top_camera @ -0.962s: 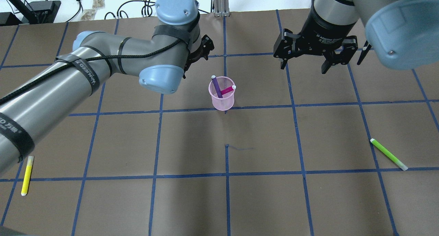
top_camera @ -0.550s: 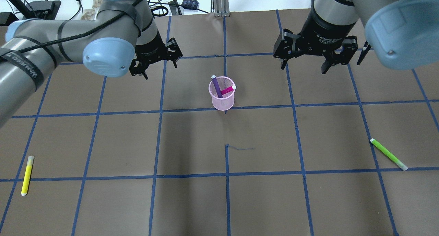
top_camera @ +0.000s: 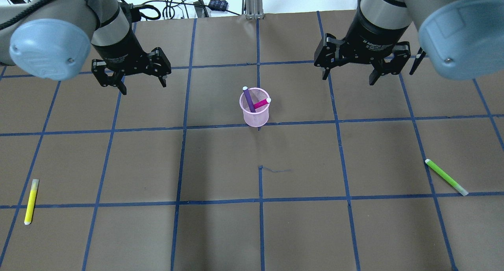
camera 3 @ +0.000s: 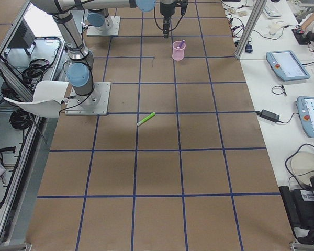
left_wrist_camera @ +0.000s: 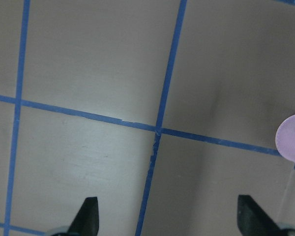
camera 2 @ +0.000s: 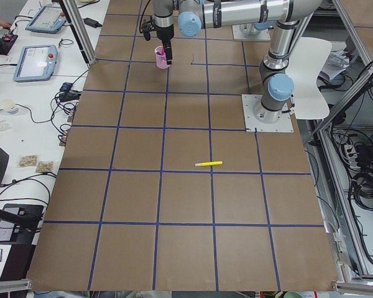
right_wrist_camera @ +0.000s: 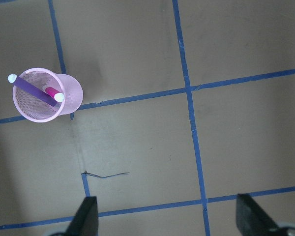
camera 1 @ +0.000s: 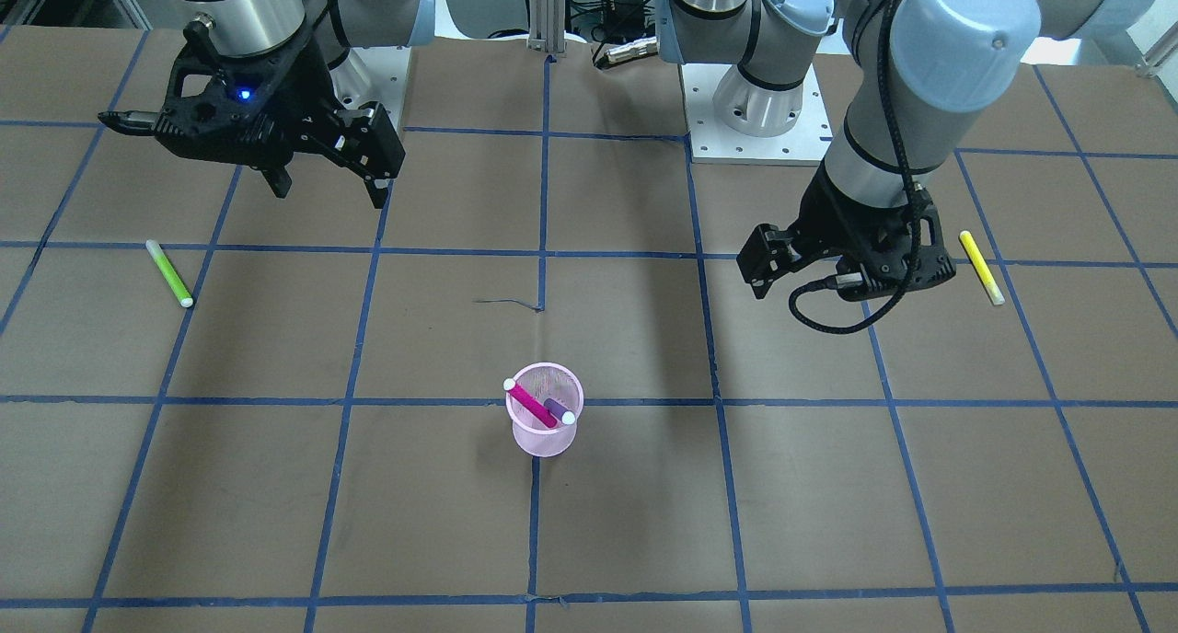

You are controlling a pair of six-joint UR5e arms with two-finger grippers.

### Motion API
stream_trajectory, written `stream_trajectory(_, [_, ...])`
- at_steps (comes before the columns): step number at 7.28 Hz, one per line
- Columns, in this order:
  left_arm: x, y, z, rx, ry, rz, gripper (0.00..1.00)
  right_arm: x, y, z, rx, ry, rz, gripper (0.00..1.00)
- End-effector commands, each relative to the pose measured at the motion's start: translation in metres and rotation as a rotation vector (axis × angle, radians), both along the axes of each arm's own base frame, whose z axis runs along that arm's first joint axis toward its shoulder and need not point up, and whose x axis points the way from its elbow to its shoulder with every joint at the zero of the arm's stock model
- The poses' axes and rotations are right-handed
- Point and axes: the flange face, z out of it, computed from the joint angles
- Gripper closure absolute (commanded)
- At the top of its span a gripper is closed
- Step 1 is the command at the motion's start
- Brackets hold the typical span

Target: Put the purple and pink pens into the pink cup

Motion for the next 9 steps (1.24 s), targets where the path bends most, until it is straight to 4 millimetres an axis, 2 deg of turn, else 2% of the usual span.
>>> stream_trajectory(1, [0.002,0.025,0.025,-0.026,0.015,-0.069,0.0,0.0,0.0,0.0,-0.001,0.0,0.001,0.0])
stream_trajectory(3, [0.001,0.051,0.024,-0.028,0.011,-0.231,0.0,0.001,0.0,0.0,0.001,-0.001,0.001,0.0])
stream_trajectory(6, [0.002,0.071,0.033,-0.025,0.001,-0.319,0.0,0.001,-0.001,0.0,0.001,-0.001,0.001,0.0])
stream_trajectory(9, [0.008,0.081,0.04,-0.016,0.01,-0.288,0.0,0.001,0.0,0.0,0.0,-0.002,0.001,0.0])
